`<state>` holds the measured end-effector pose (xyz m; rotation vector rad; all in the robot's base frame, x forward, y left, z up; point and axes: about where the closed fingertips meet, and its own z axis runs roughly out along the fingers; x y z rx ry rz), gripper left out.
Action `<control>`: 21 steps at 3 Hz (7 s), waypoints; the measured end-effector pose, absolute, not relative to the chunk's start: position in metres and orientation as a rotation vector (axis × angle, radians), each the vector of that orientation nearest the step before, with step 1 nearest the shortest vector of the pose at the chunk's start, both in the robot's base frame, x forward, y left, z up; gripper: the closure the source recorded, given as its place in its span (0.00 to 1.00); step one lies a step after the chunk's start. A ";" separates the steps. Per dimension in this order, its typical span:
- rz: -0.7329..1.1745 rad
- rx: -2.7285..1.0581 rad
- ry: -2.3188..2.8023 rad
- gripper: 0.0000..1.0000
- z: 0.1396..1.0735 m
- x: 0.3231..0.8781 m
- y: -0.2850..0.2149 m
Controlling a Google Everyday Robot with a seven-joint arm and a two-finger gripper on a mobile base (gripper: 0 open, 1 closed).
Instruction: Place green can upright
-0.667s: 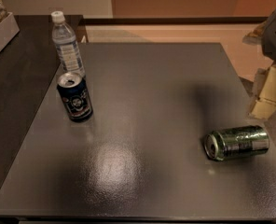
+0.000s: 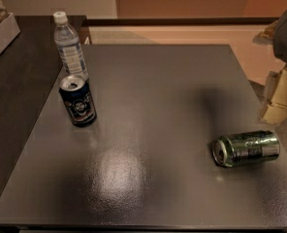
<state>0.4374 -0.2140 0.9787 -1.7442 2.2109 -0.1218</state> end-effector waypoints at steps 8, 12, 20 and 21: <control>-0.090 -2.232 2.202 0.00 0.849 0.383 -0.203; -0.033 -2.170 2.171 0.87 0.866 0.381 -0.197; 0.929 -1.221 1.560 1.00 0.957 0.410 -0.130; 1.008 -1.200 1.470 1.00 0.941 0.416 -0.134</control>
Offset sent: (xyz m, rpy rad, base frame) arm -0.0353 0.0107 -0.0454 -0.0621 0.0540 0.2383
